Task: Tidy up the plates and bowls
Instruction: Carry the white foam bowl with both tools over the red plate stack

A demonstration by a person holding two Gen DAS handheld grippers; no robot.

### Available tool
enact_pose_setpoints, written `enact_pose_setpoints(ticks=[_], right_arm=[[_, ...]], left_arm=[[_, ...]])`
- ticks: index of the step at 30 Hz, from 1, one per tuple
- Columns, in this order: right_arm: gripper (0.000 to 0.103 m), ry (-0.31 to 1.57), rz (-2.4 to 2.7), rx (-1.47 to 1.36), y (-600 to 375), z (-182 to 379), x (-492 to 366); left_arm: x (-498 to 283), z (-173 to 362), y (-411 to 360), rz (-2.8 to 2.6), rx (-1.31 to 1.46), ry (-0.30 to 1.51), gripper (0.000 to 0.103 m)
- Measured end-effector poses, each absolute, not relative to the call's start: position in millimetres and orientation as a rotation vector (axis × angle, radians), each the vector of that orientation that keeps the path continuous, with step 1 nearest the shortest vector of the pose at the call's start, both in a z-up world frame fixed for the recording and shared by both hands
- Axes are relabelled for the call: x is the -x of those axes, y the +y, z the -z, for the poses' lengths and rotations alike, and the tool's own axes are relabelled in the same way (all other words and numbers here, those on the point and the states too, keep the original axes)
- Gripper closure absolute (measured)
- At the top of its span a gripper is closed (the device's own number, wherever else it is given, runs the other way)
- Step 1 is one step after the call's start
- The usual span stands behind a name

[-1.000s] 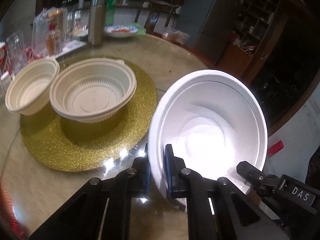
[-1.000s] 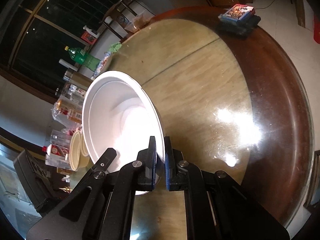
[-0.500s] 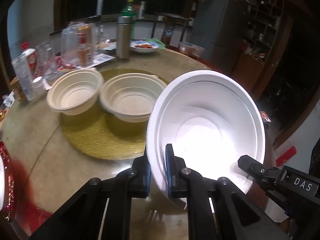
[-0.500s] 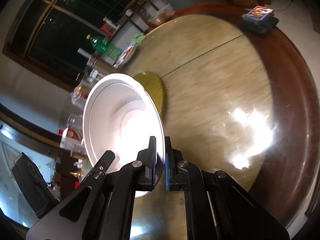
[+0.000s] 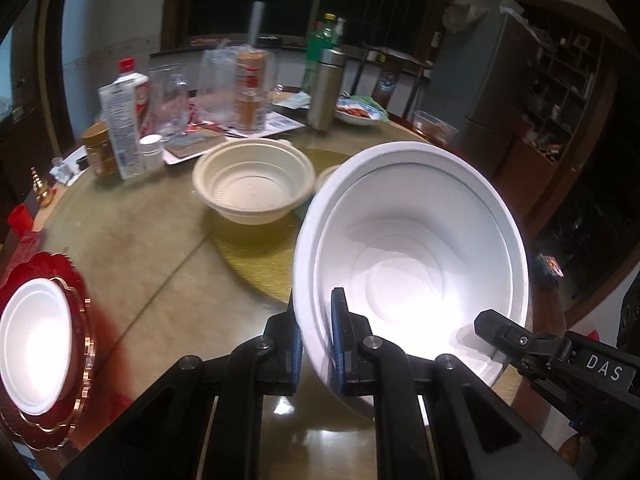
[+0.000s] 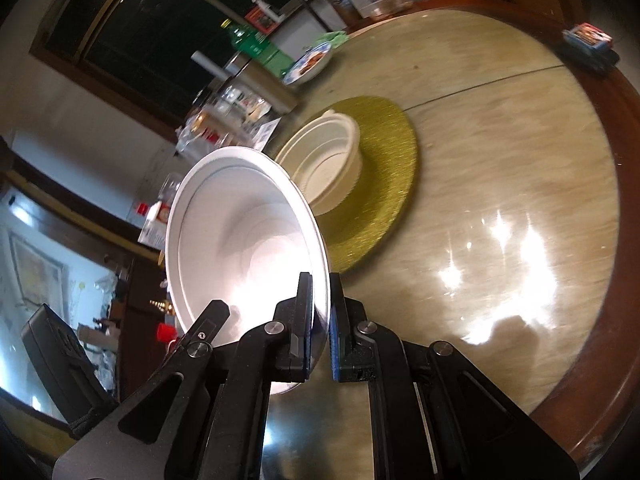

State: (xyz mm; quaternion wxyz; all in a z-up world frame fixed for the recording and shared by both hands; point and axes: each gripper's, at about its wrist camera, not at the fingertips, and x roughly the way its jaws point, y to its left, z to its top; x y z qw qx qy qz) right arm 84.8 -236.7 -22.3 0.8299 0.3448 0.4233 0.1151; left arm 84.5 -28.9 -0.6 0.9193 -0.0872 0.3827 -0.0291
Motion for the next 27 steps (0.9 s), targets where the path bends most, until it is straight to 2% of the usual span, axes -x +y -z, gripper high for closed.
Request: enact_pose_setpoints(ticks=[27], right_arm=[[0.096, 0.943, -0.435, -0.6, -119.7, 5.4, -96.7]], left_arm=[[-42.4, -14.2, 76.8, -0.132, 0.257, 0.697, 0.092]])
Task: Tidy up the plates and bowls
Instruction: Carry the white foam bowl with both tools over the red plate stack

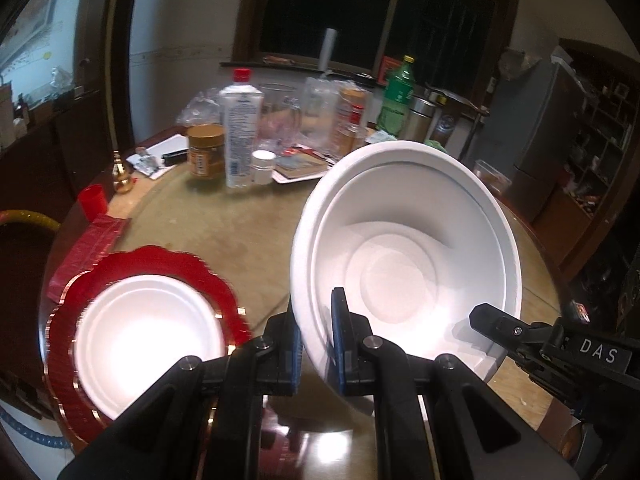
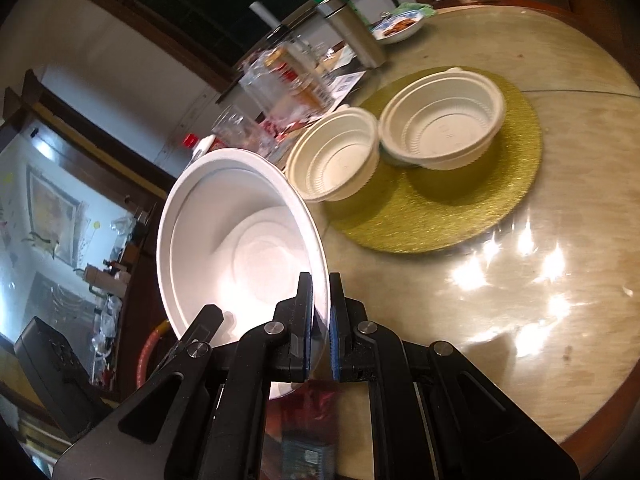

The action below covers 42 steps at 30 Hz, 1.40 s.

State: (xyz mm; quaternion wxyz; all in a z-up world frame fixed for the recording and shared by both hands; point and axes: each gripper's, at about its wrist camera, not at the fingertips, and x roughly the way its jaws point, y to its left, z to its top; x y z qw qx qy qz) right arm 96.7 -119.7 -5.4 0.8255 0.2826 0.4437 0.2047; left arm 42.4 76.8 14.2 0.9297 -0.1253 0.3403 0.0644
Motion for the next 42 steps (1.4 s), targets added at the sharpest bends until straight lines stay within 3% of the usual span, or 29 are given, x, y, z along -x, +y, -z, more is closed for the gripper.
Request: enact_pose_setpoints(ticks=[42], right_arm=[[0.096, 1.075, -0.708, -0.447, 28.2, 19.9, -90.0]], left_arm=[[15.8, -4.1, 181.9, -0.441, 0.302, 0.695, 0.091]])
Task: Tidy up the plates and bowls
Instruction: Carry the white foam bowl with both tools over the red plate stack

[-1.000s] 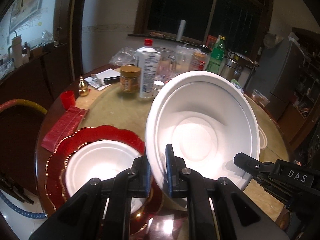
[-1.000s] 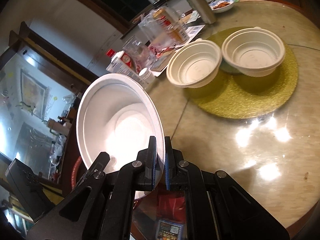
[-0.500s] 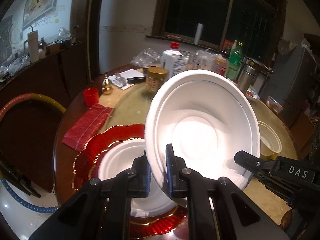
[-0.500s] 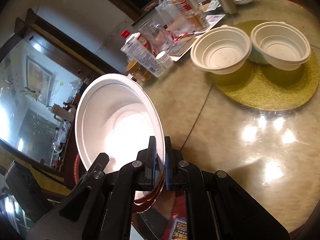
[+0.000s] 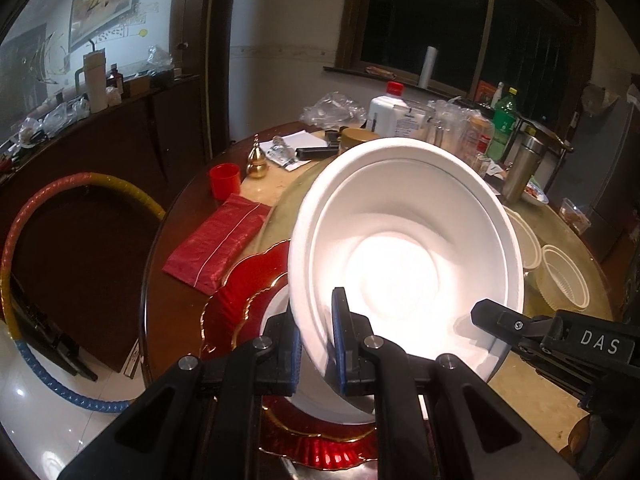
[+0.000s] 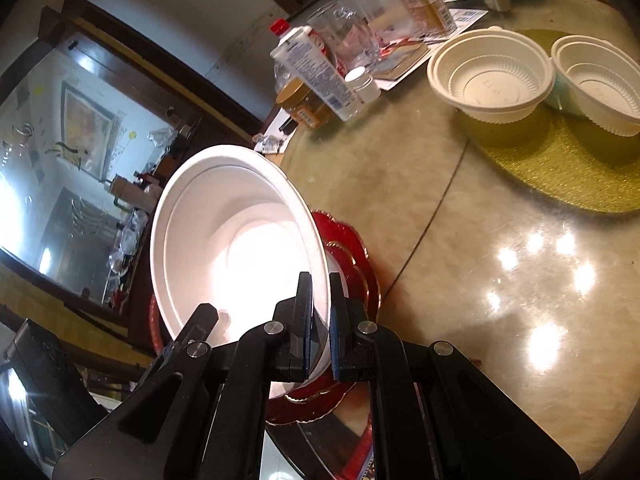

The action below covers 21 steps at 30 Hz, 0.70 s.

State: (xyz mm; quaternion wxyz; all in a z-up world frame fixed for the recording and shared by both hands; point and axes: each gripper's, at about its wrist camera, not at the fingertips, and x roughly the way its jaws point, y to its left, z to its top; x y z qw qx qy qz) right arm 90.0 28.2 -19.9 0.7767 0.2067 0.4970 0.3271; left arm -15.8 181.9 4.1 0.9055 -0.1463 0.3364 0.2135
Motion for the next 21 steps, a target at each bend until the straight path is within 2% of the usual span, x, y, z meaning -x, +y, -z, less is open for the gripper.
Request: enact_pose_setpoints(ticks=[21], right_arm=[[0.096, 1.163, -0.738, -0.361, 58.0, 32.9, -91.6]], left_arm=[[16.2, 19.3, 204.5, -0.458, 0.361, 0.794, 0.09]])
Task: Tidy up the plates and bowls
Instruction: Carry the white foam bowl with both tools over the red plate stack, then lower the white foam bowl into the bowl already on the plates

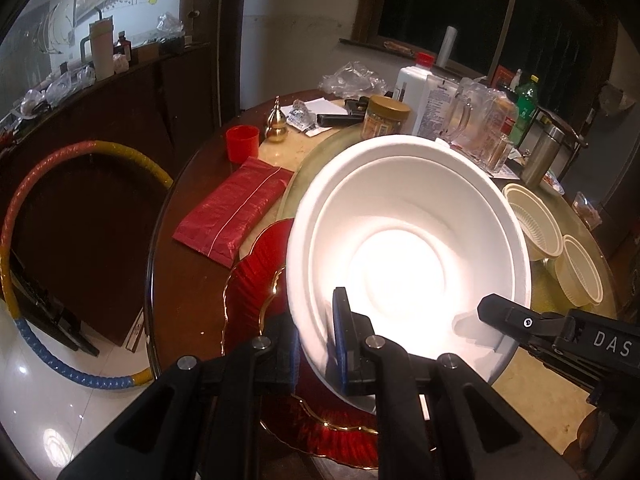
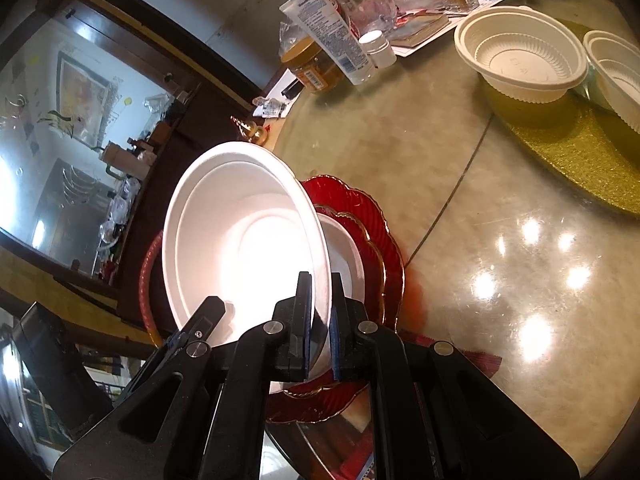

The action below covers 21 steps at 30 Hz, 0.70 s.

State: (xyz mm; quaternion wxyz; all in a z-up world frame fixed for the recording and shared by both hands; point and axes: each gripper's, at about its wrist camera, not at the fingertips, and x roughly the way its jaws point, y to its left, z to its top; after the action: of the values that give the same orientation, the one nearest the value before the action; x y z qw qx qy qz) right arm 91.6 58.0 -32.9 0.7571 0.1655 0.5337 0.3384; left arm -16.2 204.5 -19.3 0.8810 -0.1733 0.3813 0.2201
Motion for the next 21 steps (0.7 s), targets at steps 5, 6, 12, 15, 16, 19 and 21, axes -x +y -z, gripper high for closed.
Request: enact_pose_setpoints(ticks=[5, 6, 12, 15, 16, 19, 21], right_arm=[[0.096, 1.185, -0.743, -0.356, 61.6, 38.3, -92.2], [0.096, 1.187, -0.743, -0.354, 62.0, 38.7, -92.1], [0.096, 1.195, -0.746, -0.348, 65.6, 42.0, -91.9], [0.096, 1.198, -0.75, -0.348, 65.8, 43.0, -91.4], [0.096, 1.198, -0.751, -0.346, 66.2, 43.3, -91.2], [0.096, 1.2, -0.754, -0.341, 68.0, 44.0, -91.1], [0.096, 1.201, -0.756, -0.339, 68.6, 44.6, -91.1]], left_arm=[[16.0, 24.6, 208.1, -0.461, 0.365, 0.813, 0.09], [16.2, 25.6, 209.0, -0.461, 0.366, 0.815, 0.09], [16.0, 28.0, 210.5, -0.467, 0.358, 0.821, 0.09], [16.3, 28.6, 209.7, -0.472, 0.347, 0.821, 0.089], [16.5, 28.7, 209.7, -0.473, 0.345, 0.821, 0.089], [17.5, 29.2, 209.2, -0.477, 0.337, 0.82, 0.089], [17.9, 29.8, 209.3, -0.479, 0.332, 0.819, 0.089]])
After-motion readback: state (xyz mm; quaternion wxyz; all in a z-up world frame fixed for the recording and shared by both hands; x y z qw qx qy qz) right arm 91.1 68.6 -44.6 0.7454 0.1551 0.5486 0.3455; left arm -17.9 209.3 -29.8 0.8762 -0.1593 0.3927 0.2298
